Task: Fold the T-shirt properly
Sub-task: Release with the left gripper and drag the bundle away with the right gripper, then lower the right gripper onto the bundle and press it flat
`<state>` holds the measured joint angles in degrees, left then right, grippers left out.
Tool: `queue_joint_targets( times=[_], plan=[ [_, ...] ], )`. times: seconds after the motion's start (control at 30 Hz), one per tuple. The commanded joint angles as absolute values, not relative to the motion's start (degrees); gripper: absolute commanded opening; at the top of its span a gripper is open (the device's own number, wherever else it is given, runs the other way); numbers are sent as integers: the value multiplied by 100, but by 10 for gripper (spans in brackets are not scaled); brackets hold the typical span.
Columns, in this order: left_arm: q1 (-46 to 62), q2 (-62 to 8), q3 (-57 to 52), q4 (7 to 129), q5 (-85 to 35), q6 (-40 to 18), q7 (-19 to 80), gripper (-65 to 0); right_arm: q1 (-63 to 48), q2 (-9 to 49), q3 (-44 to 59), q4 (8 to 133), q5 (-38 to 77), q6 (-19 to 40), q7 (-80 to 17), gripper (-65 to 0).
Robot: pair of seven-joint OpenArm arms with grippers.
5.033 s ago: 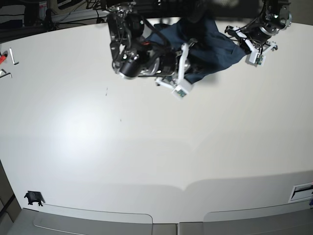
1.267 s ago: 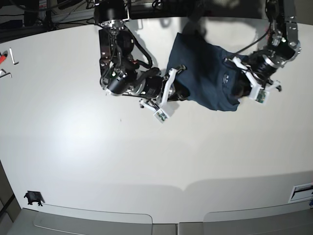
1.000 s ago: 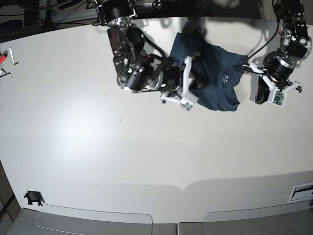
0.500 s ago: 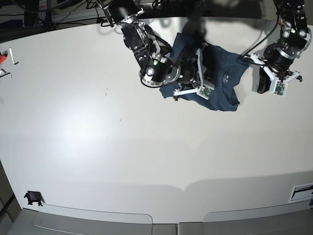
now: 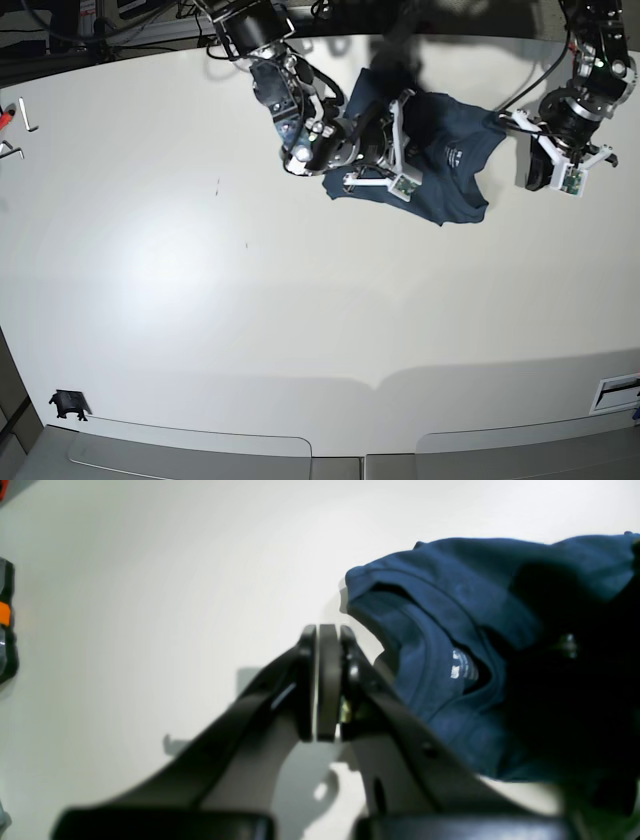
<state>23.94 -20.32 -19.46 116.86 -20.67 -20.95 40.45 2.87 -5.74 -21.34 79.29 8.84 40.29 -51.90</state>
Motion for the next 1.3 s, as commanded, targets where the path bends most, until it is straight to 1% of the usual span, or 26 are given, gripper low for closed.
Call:
queue_joint_targets(
  times=[0.0,0.13,0.47,0.73,0.8,0.93,1.1,1.27],
  plan=[
    [2381,-2082,-1984,11773,-2106,-2053,3894,-650,381,-565,-1940,7994,849,4000,-5166,-650],
    [2381,-2082,-1984,11773,-2106,-2053,3894,-650,381,-377,-1168,7994,864,4000,-5144,-650],
    [2381,-2082,-1984,11773,-2108,-2053,3889,-650,377,617,633,7994,965,4000,-5146,-650],
    [2381,-2082,-1984,11773,-2108,-2053,3889,-650,377,1319,2038,7994,1437,3999,-5151,-650],
    [2381,-2082,-1984,11773,-2108,-2053,3892,-650,377,1433,2386,7994,1433,3981,-5186,-650],
    [2381,-2082,-1984,11773,-2108,-2053,3892,-650,377,1562,3146,7994,1431,3505,-5345,-650],
    [2381,-2082,-1984,11773,-2108,-2053,3894,-650,360,1638,3972,7994,1437,3229,-5413,-650],
    [2381,-2082,-1984,11773,-2110,-2053,3889,-650,362,1826,4381,7994,2084,3212,-5492,-650]
  ],
)
